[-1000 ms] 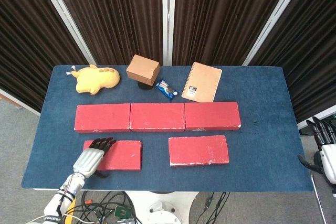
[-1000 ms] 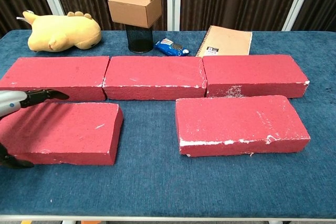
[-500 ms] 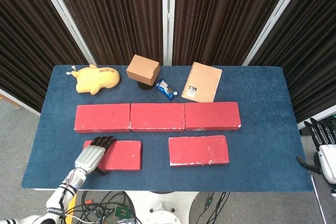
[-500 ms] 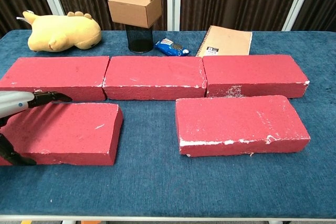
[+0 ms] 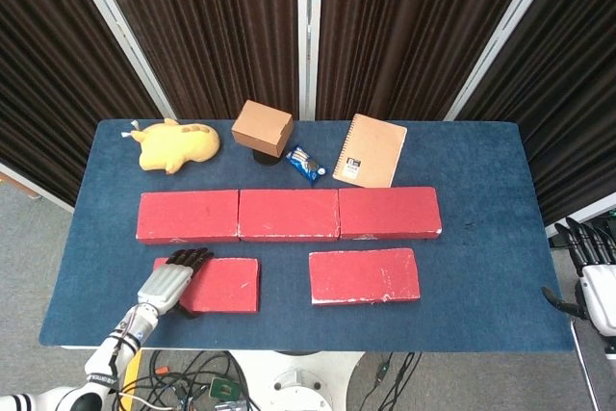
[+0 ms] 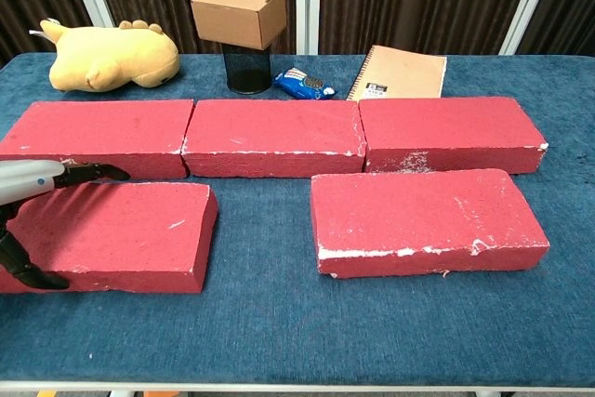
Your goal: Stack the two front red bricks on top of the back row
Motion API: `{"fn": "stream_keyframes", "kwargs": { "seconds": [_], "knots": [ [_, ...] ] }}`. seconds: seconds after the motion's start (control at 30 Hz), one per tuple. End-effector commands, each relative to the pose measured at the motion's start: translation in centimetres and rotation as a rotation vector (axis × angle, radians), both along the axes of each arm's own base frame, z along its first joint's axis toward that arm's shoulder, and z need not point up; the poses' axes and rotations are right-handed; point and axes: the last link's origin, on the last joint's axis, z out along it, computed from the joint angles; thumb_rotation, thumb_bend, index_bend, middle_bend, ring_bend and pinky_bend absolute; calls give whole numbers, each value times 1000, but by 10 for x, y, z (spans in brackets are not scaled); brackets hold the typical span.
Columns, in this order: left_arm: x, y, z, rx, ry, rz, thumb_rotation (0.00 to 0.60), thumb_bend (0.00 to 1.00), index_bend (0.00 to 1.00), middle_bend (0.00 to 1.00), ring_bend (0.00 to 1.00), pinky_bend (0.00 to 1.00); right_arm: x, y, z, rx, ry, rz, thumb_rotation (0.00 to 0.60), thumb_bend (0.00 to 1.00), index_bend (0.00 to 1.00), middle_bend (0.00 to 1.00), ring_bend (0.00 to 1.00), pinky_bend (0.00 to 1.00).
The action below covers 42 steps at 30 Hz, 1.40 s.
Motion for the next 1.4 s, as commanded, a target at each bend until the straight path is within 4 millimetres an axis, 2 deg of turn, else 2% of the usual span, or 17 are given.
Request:
{"fn": "stream_keyframes", "kwargs": {
  "seconds": [0.03, 0.4, 0.57, 0.83, 1.17, 1.27, 1.4],
  "knots": [
    [-1, 0, -1, -6, 4, 3, 600, 0, 0, 0, 0, 0, -1, 0, -1, 1, -1, -3, 600, 134, 0, 0, 0, 0],
    [-1, 0, -4, 11, -1, 11, 600, 0, 0, 0, 23, 0, -3, -1, -1, -1, 3, -19, 600, 164, 0, 0, 0, 0],
    [-1, -1, -4, 19, -4, 15, 600, 0, 0, 90, 50, 0, -3, -1, -1, -2, 2, -23, 600, 184, 0, 0, 0, 0],
    [4, -4, 0, 23, -15, 3, 600, 0, 0, 146, 112, 0, -4, -1, -1, -2, 0, -28, 600, 184, 0, 0, 0, 0],
    [35, -3, 29, 79, -64, -71, 600, 0, 0, 148, 112, 0, -5, -1, 0, -5, -3, -28, 600, 184, 0, 0, 0, 0],
    [42, 6, 42, 106, -57, -85, 600, 0, 0, 148, 112, 0, -5, -1, 2, -10, -3, -28, 600, 184, 0, 0, 0, 0],
    [51, 31, 57, 142, -62, -88, 600, 0, 0, 150, 113, 0, -7, -1, 2, -13, -7, -34, 600, 183, 0, 0, 0, 0]
  ]
}}
